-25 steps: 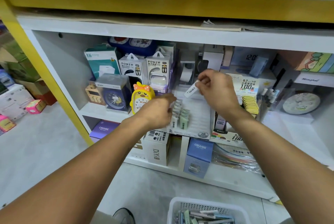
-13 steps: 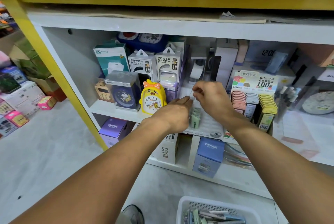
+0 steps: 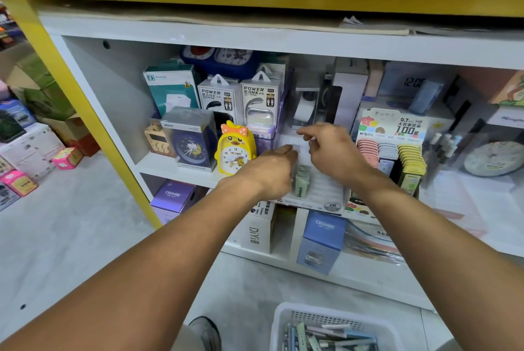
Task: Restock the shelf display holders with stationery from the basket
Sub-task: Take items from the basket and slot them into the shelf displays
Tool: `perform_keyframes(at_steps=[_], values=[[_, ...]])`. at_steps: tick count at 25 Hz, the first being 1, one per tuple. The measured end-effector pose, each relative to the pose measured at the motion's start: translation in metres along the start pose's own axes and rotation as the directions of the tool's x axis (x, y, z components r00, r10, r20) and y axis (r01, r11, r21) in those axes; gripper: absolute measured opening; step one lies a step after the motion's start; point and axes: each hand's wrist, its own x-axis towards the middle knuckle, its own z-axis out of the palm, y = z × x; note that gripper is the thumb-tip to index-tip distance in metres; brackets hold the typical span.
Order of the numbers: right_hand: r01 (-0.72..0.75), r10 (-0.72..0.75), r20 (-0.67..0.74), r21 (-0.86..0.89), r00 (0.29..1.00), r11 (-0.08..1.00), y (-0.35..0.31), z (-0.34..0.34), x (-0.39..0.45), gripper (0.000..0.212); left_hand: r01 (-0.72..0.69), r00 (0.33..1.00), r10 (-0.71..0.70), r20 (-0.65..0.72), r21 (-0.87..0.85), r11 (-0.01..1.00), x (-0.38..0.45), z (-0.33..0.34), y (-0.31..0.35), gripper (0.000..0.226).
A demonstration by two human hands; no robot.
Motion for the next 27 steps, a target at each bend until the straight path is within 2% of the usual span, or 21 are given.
perform_keyframes(at_steps=[3,5,8,10,11,13,15,18,22,25,27], values=[[-0.068,0.071,-0.015,0.151,0.997,0.986,-0.009,-0.022,-0.018,0.035,0.047,0.975,-0.052,-0.217,-0.029,0.998,-0.010,-0.009,0.014,0.034],[-0.131,0.127,0.033,0.216,0.991,0.968,-0.015,-0.037,-0.037,0.031,0.060,0.961,-0.073,-0.268,-0.053,0.997,-0.020,-0.011,0.027,0.030],[-0.219,0.187,0.130,0.306,0.974,0.926,-0.014,-0.055,-0.080,0.036,-0.008,0.990,0.005,-0.142,-0.021,1.000,-0.038,-0.002,0.050,0.027],[-0.214,0.160,0.252,0.208,0.955,0.954,-0.001,-0.050,-0.117,0.034,-0.127,0.986,0.123,0.113,0.033,0.991,-0.048,0.018,0.068,0.023],[-0.227,0.170,0.360,0.122,0.917,0.966,0.007,-0.042,-0.138,0.030,-0.180,0.950,0.162,0.268,0.041,0.983,-0.052,0.033,0.076,0.019],[-0.254,0.222,0.592,-0.030,0.775,0.967,0.027,-0.017,-0.179,0.024,-0.206,0.852,0.155,0.499,0.047,0.978,-0.055,0.071,0.089,0.015],[-0.259,0.288,0.683,-0.148,0.671,0.955,0.049,0.019,-0.220,0.025,-0.190,0.800,0.125,0.587,0.049,0.981,-0.057,0.121,0.097,0.014],[-0.344,0.432,0.699,-0.275,0.569,0.898,0.084,0.073,-0.281,0.033,-0.171,0.788,0.102,0.607,0.057,0.984,-0.067,0.212,0.100,0.020],[-0.568,0.623,0.671,-0.351,0.402,0.745,0.123,0.119,-0.353,0.031,-0.084,0.762,0.065,0.644,0.000,0.996,-0.088,0.310,0.090,0.025],[-0.675,0.731,0.589,-0.387,0.344,0.629,0.131,0.137,-0.387,0.025,-0.137,0.790,0.134,0.598,-0.042,0.990,-0.094,0.349,0.089,0.033],[-0.727,0.777,0.542,-0.385,0.321,0.569,0.130,0.153,-0.399,0.025,-0.190,0.806,0.169,0.567,-0.023,0.982,-0.089,0.368,0.097,0.048]])
